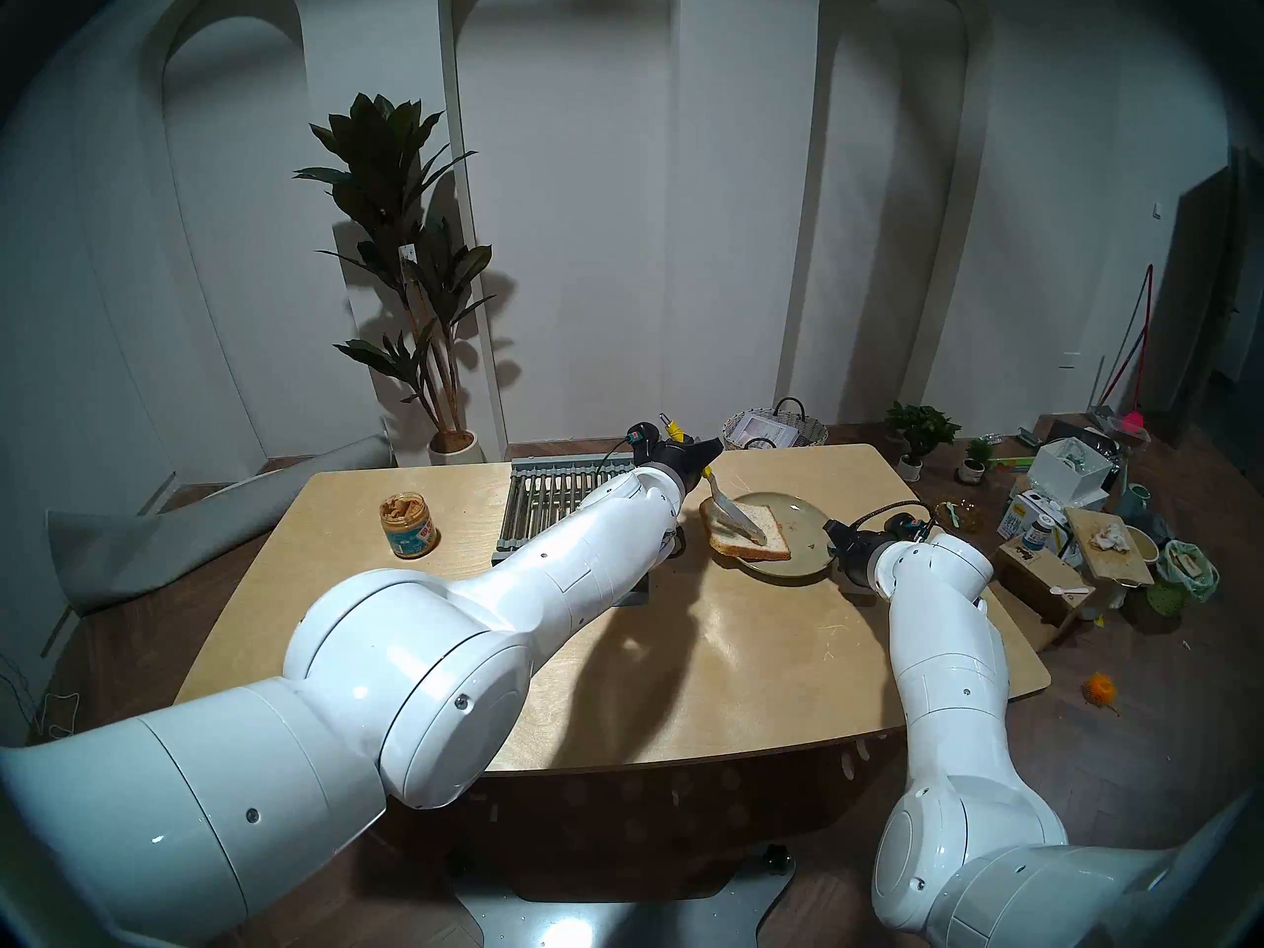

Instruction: Spread peanut butter over the slice of bread with the knife

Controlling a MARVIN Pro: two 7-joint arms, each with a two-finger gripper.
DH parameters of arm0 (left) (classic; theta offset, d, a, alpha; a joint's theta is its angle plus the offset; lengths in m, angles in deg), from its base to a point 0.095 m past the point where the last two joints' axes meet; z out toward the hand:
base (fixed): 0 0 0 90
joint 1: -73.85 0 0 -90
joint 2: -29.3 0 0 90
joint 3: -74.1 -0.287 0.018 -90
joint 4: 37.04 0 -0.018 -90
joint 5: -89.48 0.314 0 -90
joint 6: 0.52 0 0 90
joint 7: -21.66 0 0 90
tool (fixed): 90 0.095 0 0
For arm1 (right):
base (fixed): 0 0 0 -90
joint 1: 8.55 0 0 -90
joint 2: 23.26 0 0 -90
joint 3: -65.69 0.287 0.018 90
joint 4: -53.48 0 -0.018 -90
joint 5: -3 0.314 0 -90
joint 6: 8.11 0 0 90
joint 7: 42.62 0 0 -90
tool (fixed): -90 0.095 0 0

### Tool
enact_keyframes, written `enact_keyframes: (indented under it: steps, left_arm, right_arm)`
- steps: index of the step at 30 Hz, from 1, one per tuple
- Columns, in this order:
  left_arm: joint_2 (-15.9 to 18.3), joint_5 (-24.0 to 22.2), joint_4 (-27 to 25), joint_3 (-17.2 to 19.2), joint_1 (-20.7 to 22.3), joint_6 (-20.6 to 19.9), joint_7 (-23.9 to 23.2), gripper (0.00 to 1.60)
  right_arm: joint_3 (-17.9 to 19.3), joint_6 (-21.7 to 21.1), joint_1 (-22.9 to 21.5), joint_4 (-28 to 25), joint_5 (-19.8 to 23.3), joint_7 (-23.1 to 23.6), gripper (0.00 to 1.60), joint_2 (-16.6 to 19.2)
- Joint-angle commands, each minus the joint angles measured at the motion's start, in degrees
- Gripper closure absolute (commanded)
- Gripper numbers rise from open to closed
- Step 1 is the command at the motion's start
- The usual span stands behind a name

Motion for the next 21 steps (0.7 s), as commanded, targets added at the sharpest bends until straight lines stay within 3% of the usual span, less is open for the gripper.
enact_keyframes:
  steps: [1, 13, 21]
  left_arm:
    - [1.14, -1.44, 0.14, 1.56, 2.96, 0.72, -2.96, 1.6]
    - [2.01, -4.05, 2.85, 4.1, 2.74, 0.23, -5.05, 1.6]
    - [2.04, -2.76, 3.87, 2.57, 2.61, 1.61, -4.93, 1.6]
  right_arm:
    - [0.03, 0.76, -0.7, 0.46, 0.11, 0.33, 1.6, 0.03]
    - [-0.31, 1.7, -0.5, 1.45, 0.03, 1.16, 1.6, 0.48]
    - [-0.05, 2.4, -0.33, 1.81, 0.31, 1.79, 1.6, 0.67]
